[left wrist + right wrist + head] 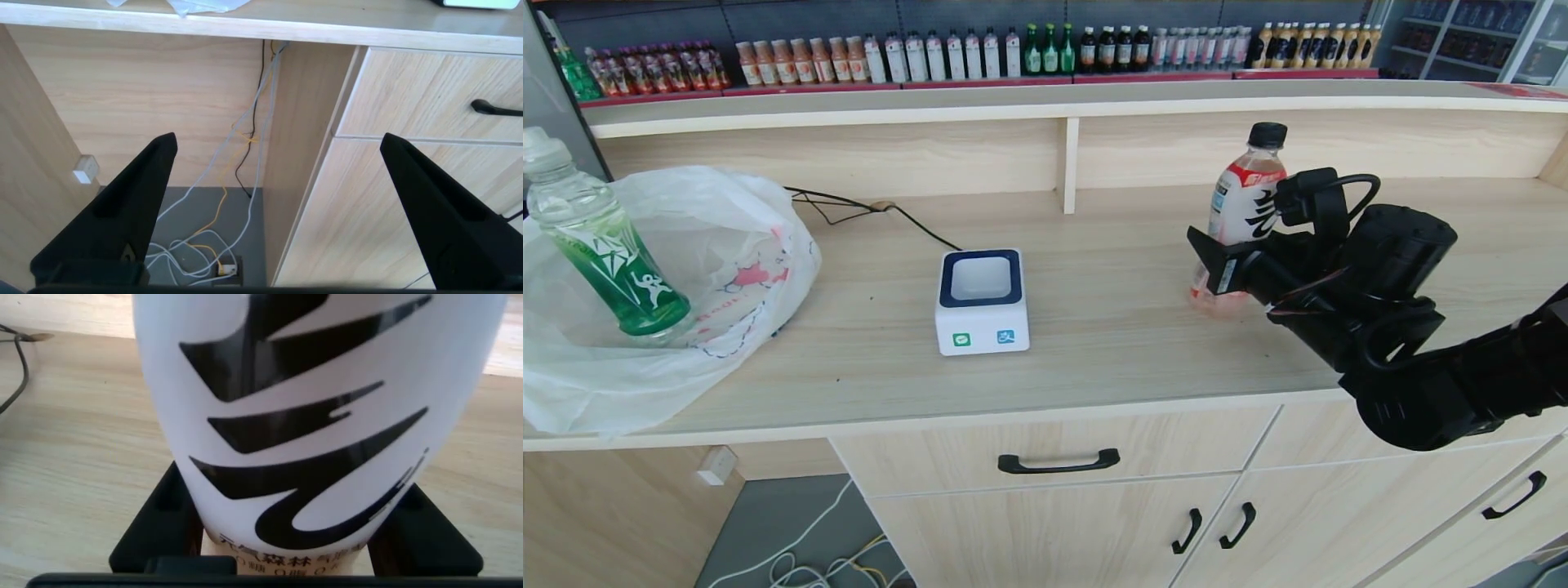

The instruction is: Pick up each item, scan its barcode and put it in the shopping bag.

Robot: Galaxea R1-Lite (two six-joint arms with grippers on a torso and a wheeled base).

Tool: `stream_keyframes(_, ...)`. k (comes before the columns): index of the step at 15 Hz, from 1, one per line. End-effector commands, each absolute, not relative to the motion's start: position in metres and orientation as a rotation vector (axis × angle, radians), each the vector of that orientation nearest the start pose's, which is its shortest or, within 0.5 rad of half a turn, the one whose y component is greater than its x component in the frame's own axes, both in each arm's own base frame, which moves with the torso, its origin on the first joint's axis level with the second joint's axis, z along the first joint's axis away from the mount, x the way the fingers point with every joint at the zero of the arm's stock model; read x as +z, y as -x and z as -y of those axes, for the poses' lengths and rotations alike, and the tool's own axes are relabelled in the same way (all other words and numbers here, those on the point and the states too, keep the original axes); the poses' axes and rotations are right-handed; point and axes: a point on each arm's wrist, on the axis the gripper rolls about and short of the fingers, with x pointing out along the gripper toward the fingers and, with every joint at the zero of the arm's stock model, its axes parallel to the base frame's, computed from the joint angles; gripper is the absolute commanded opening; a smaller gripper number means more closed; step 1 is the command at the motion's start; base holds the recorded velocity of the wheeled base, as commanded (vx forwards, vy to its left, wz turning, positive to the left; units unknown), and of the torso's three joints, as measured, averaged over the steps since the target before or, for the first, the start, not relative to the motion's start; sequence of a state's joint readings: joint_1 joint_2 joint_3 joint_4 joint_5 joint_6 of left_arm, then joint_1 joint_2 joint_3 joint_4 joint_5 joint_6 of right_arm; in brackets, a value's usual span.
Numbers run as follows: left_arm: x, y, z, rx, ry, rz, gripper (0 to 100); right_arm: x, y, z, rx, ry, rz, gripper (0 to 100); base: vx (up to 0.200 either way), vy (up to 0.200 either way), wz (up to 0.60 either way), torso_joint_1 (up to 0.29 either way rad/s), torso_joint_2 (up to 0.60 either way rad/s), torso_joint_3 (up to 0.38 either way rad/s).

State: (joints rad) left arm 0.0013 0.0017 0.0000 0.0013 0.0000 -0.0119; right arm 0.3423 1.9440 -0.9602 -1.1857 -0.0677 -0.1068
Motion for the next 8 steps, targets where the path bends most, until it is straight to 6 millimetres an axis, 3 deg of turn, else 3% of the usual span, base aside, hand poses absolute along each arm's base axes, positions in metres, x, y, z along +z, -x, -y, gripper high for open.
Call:
stream_keyframes(1,0.075,0.023,0.000,0.002,0.012,-0.003,100,0.199,-0.347,-0.123,0.263,0.064,0.223,0,0.000,0.000,0.00,0.000,0.00,0.000)
stream_keyframes(8,0.075,0.023,0.000,0.002,0.012,-0.003,100,0.217,-0.331,-0.120,0.268,0.071,0.267,0,0.000,0.000,0.00,0.000,0.00,0.000)
